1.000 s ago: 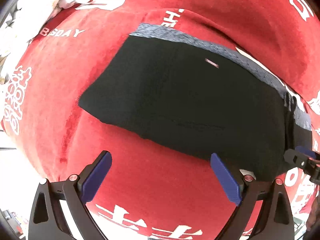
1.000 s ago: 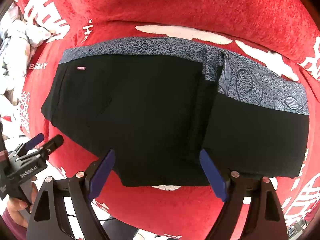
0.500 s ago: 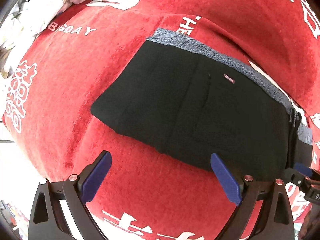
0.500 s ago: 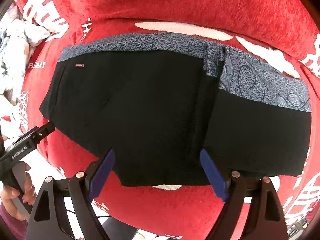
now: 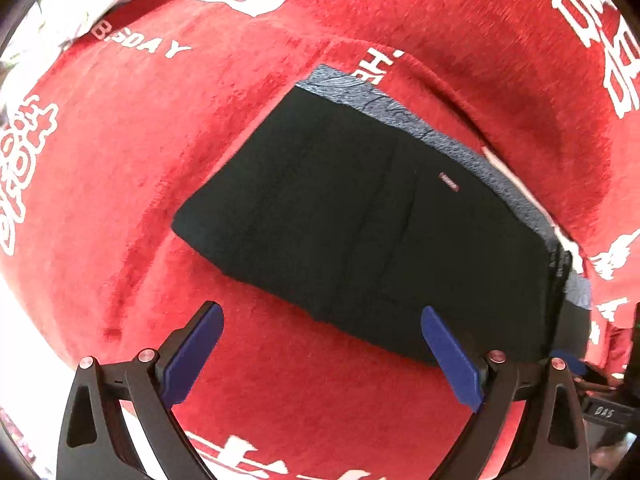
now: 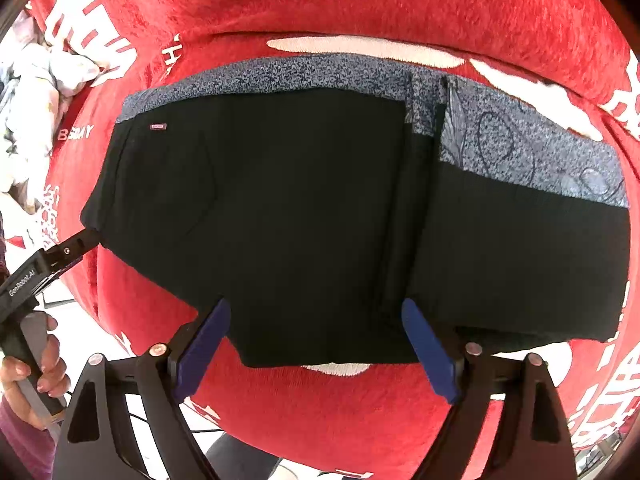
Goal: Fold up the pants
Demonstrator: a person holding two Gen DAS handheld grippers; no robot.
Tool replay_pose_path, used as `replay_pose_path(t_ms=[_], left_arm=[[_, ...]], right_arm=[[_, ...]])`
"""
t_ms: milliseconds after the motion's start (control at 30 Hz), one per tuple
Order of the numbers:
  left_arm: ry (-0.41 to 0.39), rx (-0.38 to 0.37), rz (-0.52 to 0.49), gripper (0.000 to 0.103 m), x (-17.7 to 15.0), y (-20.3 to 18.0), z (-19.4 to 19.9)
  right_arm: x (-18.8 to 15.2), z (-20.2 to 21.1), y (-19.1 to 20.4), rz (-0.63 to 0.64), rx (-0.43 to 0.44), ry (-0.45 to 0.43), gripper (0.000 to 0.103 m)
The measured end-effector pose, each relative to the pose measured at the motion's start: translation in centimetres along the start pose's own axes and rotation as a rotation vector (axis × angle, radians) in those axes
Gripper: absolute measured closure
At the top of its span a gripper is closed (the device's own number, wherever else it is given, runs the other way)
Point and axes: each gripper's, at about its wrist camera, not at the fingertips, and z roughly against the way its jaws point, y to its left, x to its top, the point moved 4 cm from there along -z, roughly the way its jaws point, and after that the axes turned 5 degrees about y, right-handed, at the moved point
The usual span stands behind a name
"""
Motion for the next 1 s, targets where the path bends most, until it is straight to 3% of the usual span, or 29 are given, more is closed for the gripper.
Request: replay_pose_path(t_ms=[167,300,467,667,767,867,1000], left_arm=[[0.017,-0.128,0.05,0.003,0.2,-0.4,-0.6],[0.009,-0.149,0.094,0.003,0.3,-0.2,-1.1],[0.002,-0.211,0.175,0.003,0.5,1.7,-1.4],[0.014,-0.404,0.293,0.003,1.4,4.2,-2.7],[0.009,-0.474,0.313,0.003,1.7,4.3,-2.9],[0.005,-0.493,0.317,0.002,2.0,4.2,-3.0],[-0.01,-0.498,0.334,0.002,2.3,3.8,-2.5]], right_arm=[[-0.6,-0.2,-0.1,-0.016,0.026,-0.003,0.008],[-0.8,0.3,0.1,-0.01,0.027,-0.053,0.008],[-0.7,-0.4,0.3,-0.002,0.027,-0.046,0.005],[-0.9,-0.7,0.2,0.006,0.028,-0.037,0.004],[-1.3,-1.8,-0.1,-0.032,0.08,0.005,0.004],[-1.3,-1.7,-0.3,-0.051,0.077,-0.028,0.004],[-0.9,-2.1,0.2,-0.029,0.05,-0.008,0.004]])
